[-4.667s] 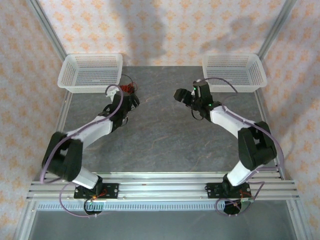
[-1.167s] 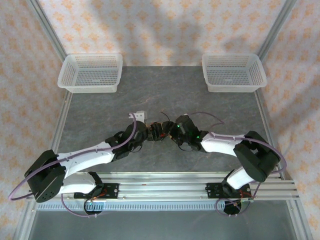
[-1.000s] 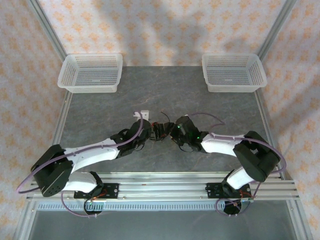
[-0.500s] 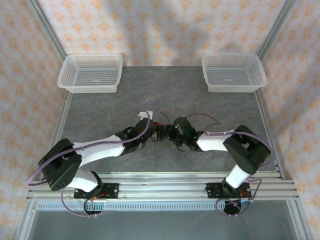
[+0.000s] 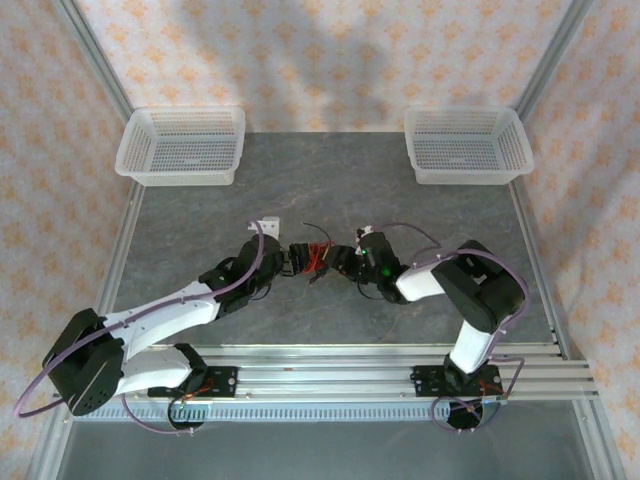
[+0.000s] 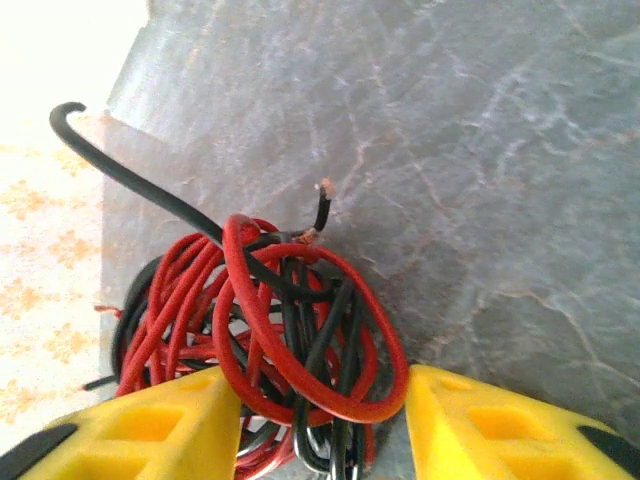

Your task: Untangle the cables

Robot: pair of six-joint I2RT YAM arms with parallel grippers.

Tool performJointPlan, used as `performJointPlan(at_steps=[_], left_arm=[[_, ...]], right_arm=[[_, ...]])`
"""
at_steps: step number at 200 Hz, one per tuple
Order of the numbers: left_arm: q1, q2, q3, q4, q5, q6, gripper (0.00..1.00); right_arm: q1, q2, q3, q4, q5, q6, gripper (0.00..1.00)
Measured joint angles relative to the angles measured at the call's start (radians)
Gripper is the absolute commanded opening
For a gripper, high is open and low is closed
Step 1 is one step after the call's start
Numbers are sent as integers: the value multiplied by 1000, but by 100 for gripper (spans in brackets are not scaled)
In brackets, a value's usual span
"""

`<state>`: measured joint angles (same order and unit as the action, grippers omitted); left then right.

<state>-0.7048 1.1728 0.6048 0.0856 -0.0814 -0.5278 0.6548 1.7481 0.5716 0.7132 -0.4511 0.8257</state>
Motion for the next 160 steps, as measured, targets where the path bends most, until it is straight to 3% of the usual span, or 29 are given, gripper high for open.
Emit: performJointPlan(at_steps=[58,106,137,160], left_arm=[[0,31,-25,16,25,2,76],[0,106,-60,74,56,-5,75],[0,108,-68,105,72,-6,76],[-10,108,-67,102,73,-6,76]], right_arm=[[-8,38,13,62,-70,-42,50],[-2,101,43,71,-125,-70,12],[1,103,43,65,-137,-93,0],[2,74,35,39,-125,-109,0]])
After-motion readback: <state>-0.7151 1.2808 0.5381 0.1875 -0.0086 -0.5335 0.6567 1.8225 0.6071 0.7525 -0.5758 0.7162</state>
